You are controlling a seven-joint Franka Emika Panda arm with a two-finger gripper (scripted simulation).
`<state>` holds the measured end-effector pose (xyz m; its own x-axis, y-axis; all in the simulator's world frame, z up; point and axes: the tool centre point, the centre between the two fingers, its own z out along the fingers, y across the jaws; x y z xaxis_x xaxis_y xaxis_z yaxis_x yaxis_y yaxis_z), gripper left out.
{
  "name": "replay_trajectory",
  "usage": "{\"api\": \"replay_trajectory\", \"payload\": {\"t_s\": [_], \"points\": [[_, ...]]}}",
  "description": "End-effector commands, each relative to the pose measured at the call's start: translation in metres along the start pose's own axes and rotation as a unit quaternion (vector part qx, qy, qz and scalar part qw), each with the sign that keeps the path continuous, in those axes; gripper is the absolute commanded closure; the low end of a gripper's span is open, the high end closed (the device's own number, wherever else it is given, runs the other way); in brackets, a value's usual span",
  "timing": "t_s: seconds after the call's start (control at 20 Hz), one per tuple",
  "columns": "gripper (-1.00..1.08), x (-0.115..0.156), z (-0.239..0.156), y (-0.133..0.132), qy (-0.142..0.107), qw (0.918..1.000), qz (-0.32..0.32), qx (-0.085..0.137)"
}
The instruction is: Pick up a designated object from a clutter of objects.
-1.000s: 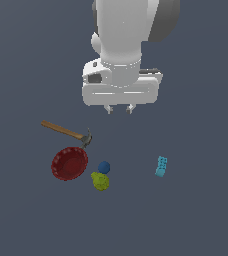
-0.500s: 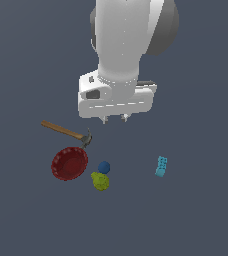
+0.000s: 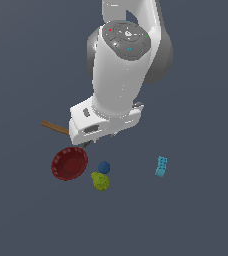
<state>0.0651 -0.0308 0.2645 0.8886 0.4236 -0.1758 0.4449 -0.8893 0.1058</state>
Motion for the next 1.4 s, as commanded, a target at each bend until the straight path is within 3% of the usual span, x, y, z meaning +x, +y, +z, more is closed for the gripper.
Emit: {"api": "replay_trajectory", "payload": {"t_s": [0.0, 0.3, 0.65, 1.0, 1.35], "points": [[-0.20, 0.006, 0.012, 0.011, -0.019, 0.9990, -0.038, -0.012], [-0.20, 0.018, 0.042, 0.038, -0.067, 0.9892, -0.126, -0.035], [-0.20, 0.029, 0.079, 0.067, -0.128, 0.9644, -0.225, -0.055], [-0.20, 0.036, 0.117, 0.095, -0.194, 0.9257, -0.318, -0.066], [-0.20, 0.039, 0.155, 0.119, -0.262, 0.8736, -0.404, -0.067]]}}
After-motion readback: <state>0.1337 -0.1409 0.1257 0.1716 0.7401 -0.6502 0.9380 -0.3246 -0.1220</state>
